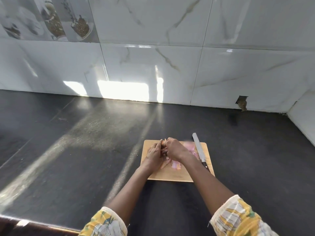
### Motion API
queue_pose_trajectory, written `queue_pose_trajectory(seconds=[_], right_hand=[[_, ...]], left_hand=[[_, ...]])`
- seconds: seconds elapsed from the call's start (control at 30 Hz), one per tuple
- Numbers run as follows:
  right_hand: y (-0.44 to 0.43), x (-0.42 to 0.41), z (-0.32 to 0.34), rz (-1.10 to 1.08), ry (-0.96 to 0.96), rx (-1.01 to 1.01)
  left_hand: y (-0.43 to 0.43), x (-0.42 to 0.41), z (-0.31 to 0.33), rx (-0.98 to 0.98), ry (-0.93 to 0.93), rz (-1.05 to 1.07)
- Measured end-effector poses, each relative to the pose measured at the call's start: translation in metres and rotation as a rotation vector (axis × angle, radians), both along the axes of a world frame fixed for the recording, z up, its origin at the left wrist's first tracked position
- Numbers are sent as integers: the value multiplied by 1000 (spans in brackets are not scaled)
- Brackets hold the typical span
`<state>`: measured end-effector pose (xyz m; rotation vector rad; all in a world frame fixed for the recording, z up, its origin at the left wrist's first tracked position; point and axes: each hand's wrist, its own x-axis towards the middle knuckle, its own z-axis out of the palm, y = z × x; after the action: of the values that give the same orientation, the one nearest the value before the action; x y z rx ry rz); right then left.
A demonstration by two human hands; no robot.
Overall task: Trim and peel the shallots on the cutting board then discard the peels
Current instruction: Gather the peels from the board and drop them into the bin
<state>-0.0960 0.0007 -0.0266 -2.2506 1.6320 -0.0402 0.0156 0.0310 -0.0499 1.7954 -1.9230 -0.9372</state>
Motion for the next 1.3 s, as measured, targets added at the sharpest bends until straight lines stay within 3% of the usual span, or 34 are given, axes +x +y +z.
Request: queue_pose_trajectory(seconds=[0.2, 0.3, 0.4, 0.53, 0.87, 1.3], right_hand=[[2, -3, 0, -16, -150, -52], [2, -7, 0, -117, -360, -48], [4, -8, 4, -262, -647, -1], [4, -6, 6, -360, -779, -19], [12, -18, 8, -576, -1192, 153], [42, -29, 17, -663, -1624, 214]], left_hand=[[1, -1, -8, -26, 98, 59], [-1, 1, -11, -57, 240, 126], [1, 2, -10, -49, 525, 209], [-1, -3, 1, 36, 954, 343], [0, -20, 8, -27, 1067, 381], [14, -79, 35, -56, 1398, 535]])
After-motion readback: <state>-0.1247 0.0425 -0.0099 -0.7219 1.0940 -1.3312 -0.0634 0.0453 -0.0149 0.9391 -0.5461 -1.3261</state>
